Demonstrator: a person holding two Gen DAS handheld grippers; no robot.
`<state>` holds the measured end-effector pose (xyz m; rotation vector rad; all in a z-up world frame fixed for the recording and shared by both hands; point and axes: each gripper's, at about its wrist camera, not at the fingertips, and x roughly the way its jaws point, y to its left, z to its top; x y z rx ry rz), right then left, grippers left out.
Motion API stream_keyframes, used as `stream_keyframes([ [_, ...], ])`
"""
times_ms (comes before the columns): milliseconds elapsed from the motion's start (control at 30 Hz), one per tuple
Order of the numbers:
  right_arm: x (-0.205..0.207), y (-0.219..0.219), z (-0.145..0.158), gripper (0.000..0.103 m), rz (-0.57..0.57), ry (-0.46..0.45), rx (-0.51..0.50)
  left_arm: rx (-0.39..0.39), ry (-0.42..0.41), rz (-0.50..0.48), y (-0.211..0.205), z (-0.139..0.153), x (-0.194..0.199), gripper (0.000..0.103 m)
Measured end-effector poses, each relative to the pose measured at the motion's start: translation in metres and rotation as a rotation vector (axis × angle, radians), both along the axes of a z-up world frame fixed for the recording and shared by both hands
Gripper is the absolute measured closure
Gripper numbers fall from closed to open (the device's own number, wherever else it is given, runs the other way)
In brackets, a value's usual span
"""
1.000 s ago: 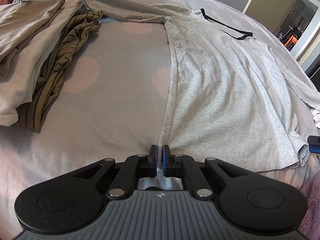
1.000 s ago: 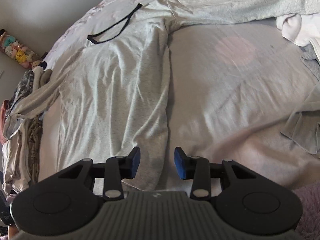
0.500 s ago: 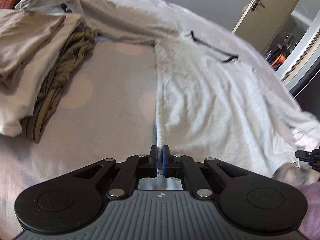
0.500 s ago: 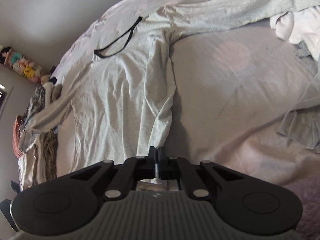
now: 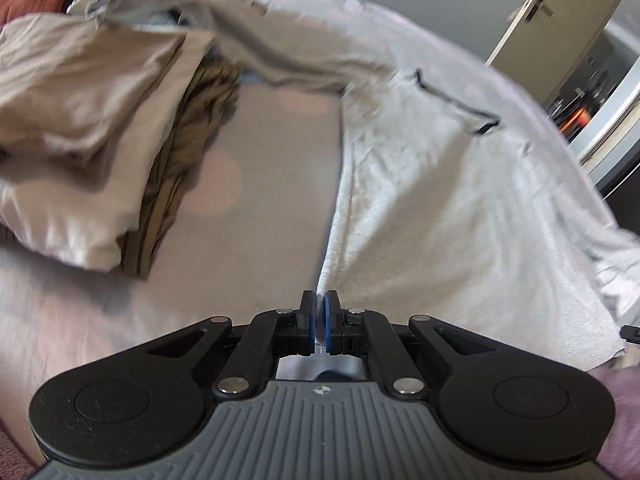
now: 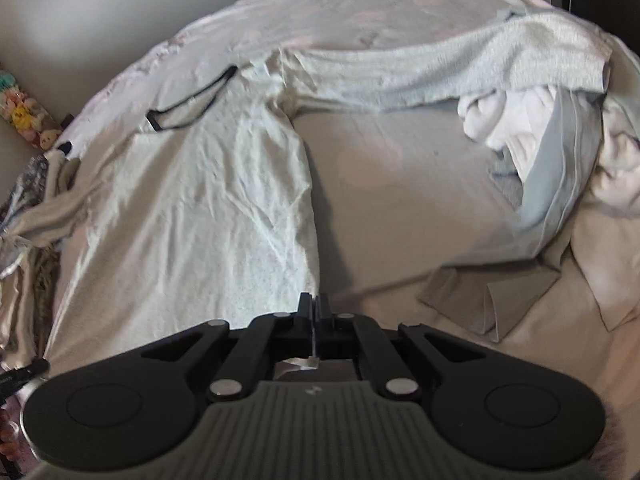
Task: Fold clothes
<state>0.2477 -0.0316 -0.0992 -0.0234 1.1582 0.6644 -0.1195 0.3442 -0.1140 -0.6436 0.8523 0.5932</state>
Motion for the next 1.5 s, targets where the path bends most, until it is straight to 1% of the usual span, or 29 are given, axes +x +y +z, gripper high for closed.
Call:
stream_keyframes([
  [33, 0.002, 0.002, -0.009, 0.102, 0.004, 0.02, -0.02, -0.003, 0.01, 0.001, 0.0, -0.006, 0.001, 0.101],
  [67, 0.004, 0.004, -0.011, 0.101, 0.008, 0.033, -0.024, -0.003, 0.017, 0.002, 0.0, -0.01, 0.002, 0.101],
  [200, 0.014, 0.003, -0.002, 0.088, 0.015, 0.044, 0.005, 0.004, 0.024, 0.01, 0.001, -0.014, 0.003, 0.1],
  [233, 0.017, 0.001, 0.001, 0.084, 0.009, 0.036, 0.009, 0.006, 0.023, 0.011, 0.002, -0.013, 0.004, 0.1],
  [300, 0.027, 0.001, 0.004, 0.082, 0.002, 0.008, -0.035, 0.009, 0.02, 0.01, 0.002, -0.012, 0.004, 0.1],
  [333, 0.032, 0.002, 0.002, 0.082, 0.003, 0.018, -0.059, 0.008, 0.02, 0.01, 0.002, -0.012, 0.004, 0.1],
  [433, 0.048, 0.004, -0.018, 0.082, 0.018, 0.117, -0.117, 0.004, 0.022, 0.011, 0.001, -0.014, 0.003, 0.1],
  [500, 0.051, 0.008, -0.033, 0.082, 0.043, 0.177, -0.153, 0.001, 0.024, 0.011, 0.0, -0.015, 0.002, 0.1],
  [600, 0.053, 0.015, -0.048, 0.079, 0.07, 0.232, -0.184, -0.001, 0.029, 0.012, 0.0, -0.017, 0.003, 0.1],
  [633, 0.053, 0.018, -0.05, 0.068, 0.084, 0.244, -0.185, -0.005, 0.031, 0.014, 0.0, -0.018, 0.003, 0.1],
  [667, 0.053, 0.02, -0.052, 0.06, 0.098, 0.252, -0.189, -0.009, 0.032, 0.016, 0.0, -0.019, 0.004, 0.1],
  [733, 0.051, 0.026, -0.056, 0.061, 0.136, 0.267, -0.207, -0.015, 0.036, 0.019, 0.0, -0.022, 0.004, 0.1],
  [800, 0.047, 0.029, -0.059, 0.092, 0.169, 0.259, -0.227, -0.021, 0.036, 0.021, 0.0, -0.023, 0.004, 0.1],
  [833, 0.045, 0.029, -0.056, 0.1, 0.182, 0.24, -0.225, -0.023, 0.03, 0.021, 0.0, -0.021, 0.004, 0.1],
  [900, 0.042, 0.026, -0.042, 0.1, 0.195, 0.199, -0.196, -0.032, 0.008, 0.022, 0.002, -0.015, 0.002, 0.1],
  [1033, 0.051, 0.005, 0.007, 0.1, 0.176, 0.13, -0.109, -0.074, -0.098, -0.003, 0.006, 0.012, -0.003, 0.1],
  [1067, 0.054, -0.001, 0.018, 0.1, 0.171, 0.118, -0.098, -0.082, -0.114, -0.017, 0.006, 0.017, -0.003, 0.1],
  [1100, 0.055, -0.004, 0.022, 0.1, 0.167, 0.115, -0.101, -0.084, -0.117, -0.032, 0.005, 0.022, -0.001, 0.1],
  [1167, 0.053, -0.004, 0.017, 0.1, 0.169, 0.123, -0.127, -0.074, -0.094, -0.063, 0.001, 0.026, 0.004, 0.1],
  [1233, 0.051, -0.005, 0.012, 0.1, 0.171, 0.131, -0.153, -0.056, -0.04, -0.073, 0.0, 0.02, 0.007, 0.1],
  [1300, 0.049, -0.005, 0.004, 0.1, 0.176, 0.136, -0.181, -0.049, 0.009, -0.072, 0.001, 0.01, 0.008, 0.1],
  [1367, 0.046, -0.004, -0.013, 0.1, 0.18, 0.138, -0.216, -0.047, 0.055, -0.069, 0.003, -0.002, 0.01, 0.1],
  [1433, 0.047, 0.001, -0.026, 0.1, 0.181, 0.147, -0.241, -0.048, 0.084, -0.068, 0.004, -0.014, 0.011, 0.1],
  [1500, 0.049, 0.007, -0.031, 0.1, 0.192, 0.144, -0.265, -0.055, 0.101, -0.062, 0.005, -0.024, 0.013, 0.1],
])
